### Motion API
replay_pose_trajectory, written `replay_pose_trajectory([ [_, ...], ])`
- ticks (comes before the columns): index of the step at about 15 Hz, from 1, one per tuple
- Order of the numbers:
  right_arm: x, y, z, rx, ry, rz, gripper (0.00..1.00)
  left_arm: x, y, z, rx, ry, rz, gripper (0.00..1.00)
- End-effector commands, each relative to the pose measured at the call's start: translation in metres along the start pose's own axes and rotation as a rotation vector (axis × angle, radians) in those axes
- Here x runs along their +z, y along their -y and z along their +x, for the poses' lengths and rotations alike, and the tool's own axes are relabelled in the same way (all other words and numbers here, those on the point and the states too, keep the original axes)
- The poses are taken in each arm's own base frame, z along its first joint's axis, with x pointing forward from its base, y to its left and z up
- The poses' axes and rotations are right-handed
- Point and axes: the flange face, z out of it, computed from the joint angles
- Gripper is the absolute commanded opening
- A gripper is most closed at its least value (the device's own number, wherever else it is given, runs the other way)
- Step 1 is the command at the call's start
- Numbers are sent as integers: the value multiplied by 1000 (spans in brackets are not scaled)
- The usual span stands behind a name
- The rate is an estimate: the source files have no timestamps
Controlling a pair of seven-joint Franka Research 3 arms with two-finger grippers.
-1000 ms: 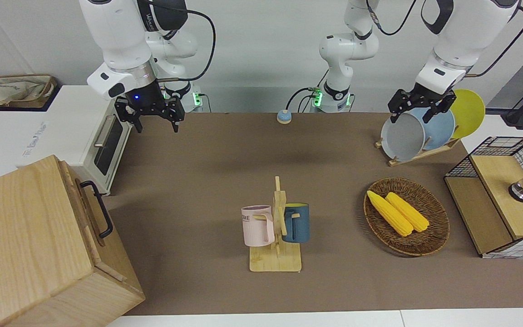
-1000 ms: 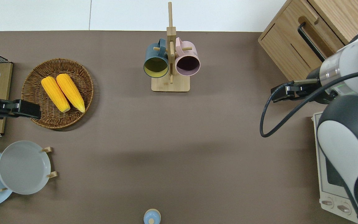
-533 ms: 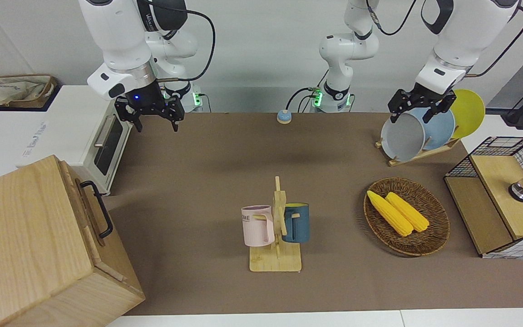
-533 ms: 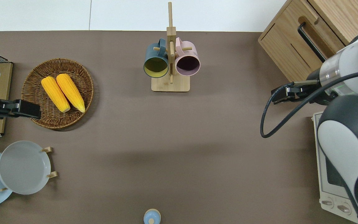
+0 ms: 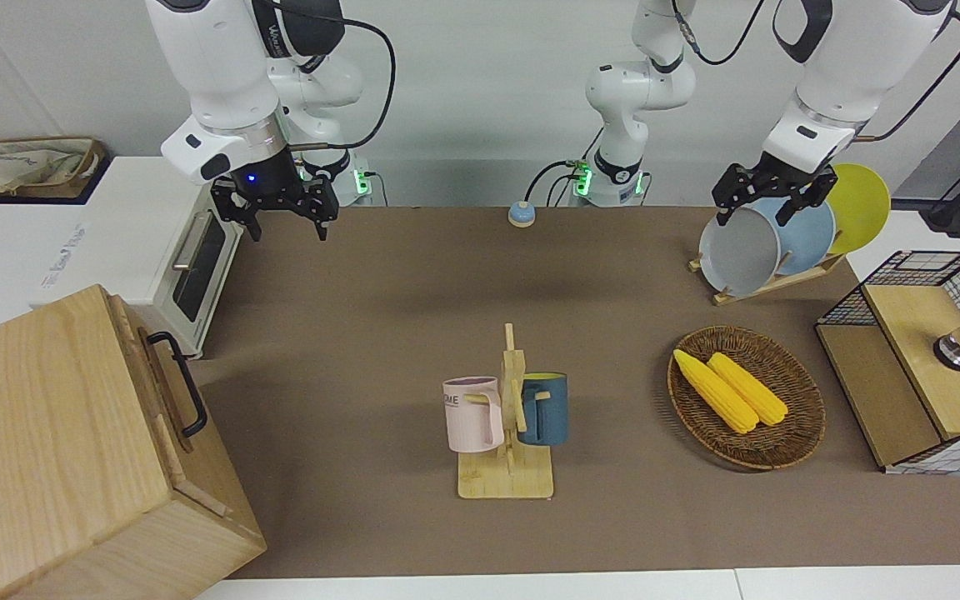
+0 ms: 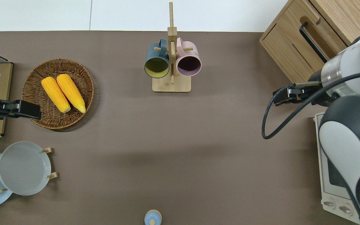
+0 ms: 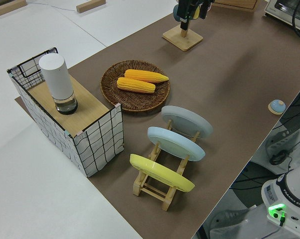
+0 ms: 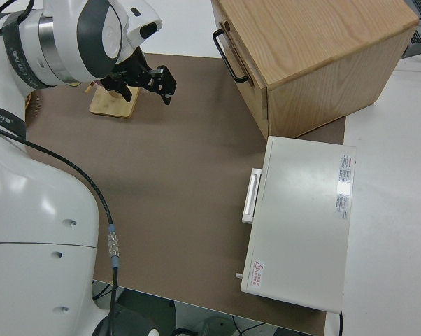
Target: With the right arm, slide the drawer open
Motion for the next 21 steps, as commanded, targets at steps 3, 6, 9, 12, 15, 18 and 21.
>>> replay_pose_trajectory([
  [3,-8,17,-10,-54,-21,-99,987,-4,1,1,10,5,16,993],
  [6,-8,43,-14,-109,-51,-216,987,-4,1,1,10,5,16,993],
  [9,-4,65,-18,-117,-81,-338,987,-3,1,1,10,7,16,993],
  [12,13,85,-22,-137,-96,-471,987,-4,1,1,10,5,16,993],
  [15,27,97,-23,-180,-119,-599,987,-3,1,1,10,7,16,993],
  [18,43,111,-24,-191,-137,-661,987,-3,1,1,10,7,16,993],
  [21,68,132,-28,-228,-170,-791,985,-4,1,1,10,5,16,993],
])
